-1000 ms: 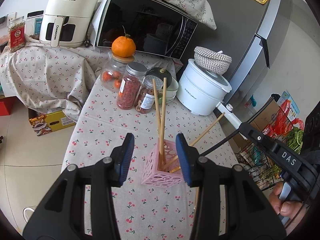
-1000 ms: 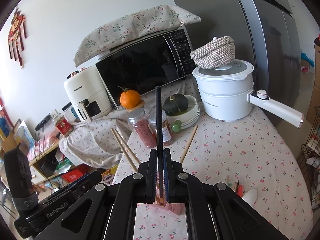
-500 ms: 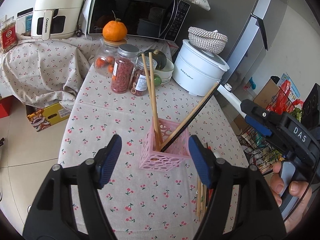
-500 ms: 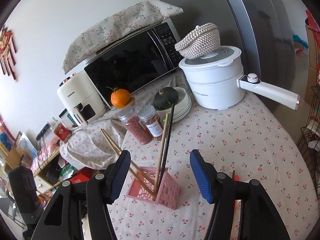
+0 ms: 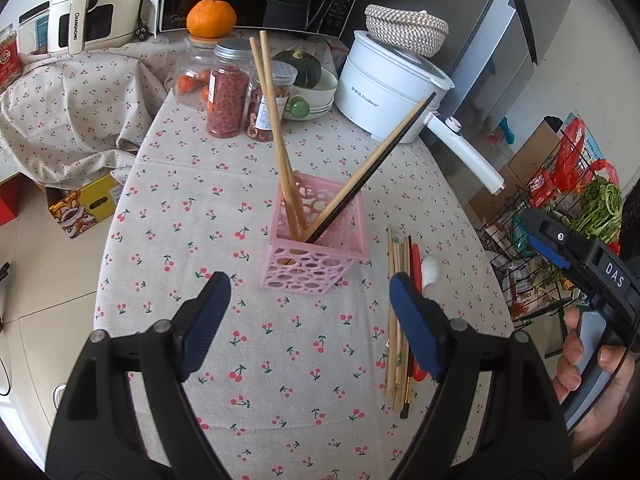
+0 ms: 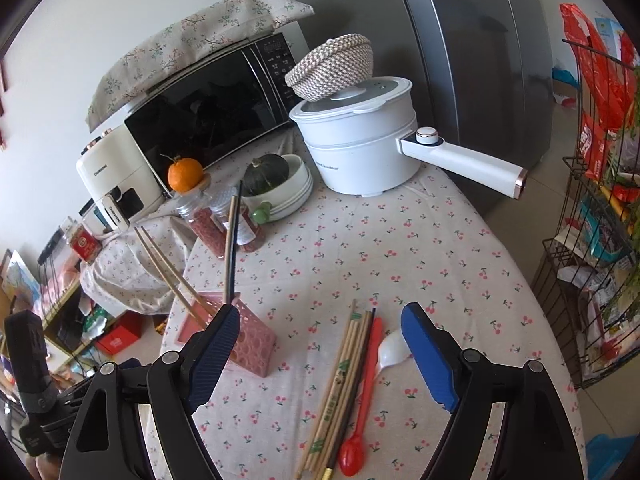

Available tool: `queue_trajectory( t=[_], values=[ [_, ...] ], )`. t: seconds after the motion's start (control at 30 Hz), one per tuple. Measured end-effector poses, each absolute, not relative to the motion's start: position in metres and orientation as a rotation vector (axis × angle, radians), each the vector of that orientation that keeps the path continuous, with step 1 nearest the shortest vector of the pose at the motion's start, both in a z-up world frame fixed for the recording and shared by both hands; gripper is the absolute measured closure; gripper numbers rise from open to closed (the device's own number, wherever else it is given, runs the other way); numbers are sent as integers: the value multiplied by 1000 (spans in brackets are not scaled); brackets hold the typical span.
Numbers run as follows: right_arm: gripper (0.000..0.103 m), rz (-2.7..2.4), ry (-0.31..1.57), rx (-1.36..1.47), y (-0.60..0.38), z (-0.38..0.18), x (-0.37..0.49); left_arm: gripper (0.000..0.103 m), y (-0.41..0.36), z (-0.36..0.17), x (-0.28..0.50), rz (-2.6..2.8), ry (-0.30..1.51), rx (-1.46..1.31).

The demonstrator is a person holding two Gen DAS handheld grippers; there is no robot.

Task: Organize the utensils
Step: 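Grasp another wooden chopstick from the row with the left tool and lift it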

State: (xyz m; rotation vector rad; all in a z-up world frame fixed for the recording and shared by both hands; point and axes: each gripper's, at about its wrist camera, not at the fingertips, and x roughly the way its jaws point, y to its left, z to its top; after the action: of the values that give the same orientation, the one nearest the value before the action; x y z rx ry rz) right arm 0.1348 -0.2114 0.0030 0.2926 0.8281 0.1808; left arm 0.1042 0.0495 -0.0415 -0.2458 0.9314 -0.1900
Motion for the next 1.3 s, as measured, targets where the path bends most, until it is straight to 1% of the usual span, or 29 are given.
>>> queue_trajectory(
  t=[0.3,0.6,0.67,0.73,0.77,0.8,0.83,0.93,1.03,1.3],
  values=[
    [18,73,940,303,-249,-23,127,21,-1,-57,102,-248,1010,-133],
    [18,28,1036,311,-272,-43,124,22,-68,-85,104,-323,1071,-1],
    [18,21,1043,318,-278,-45,122,35,-76,-91,110,-318,1070,0],
    [18,16,1053,322,-284,-49,121,63,-81,-98,119,-319,1083,-8],
    [18,13,1059,322,-286,-51,121,69,-83,-102,124,-321,1092,-19],
    [18,10,1065,323,-289,-52,120,78,-84,-107,129,-321,1099,-32],
    [18,8,1070,324,-291,-54,120,83,-85,-111,134,-316,1103,-43],
    [18,7,1079,330,-295,-56,119,91,-86,-121,146,-300,1112,-73],
    [18,7,1084,329,-297,-57,120,94,-89,-126,155,-297,1115,-94],
    [18,17,1102,340,-300,-63,124,95,-97,-140,171,-229,1153,-96]
  ],
)
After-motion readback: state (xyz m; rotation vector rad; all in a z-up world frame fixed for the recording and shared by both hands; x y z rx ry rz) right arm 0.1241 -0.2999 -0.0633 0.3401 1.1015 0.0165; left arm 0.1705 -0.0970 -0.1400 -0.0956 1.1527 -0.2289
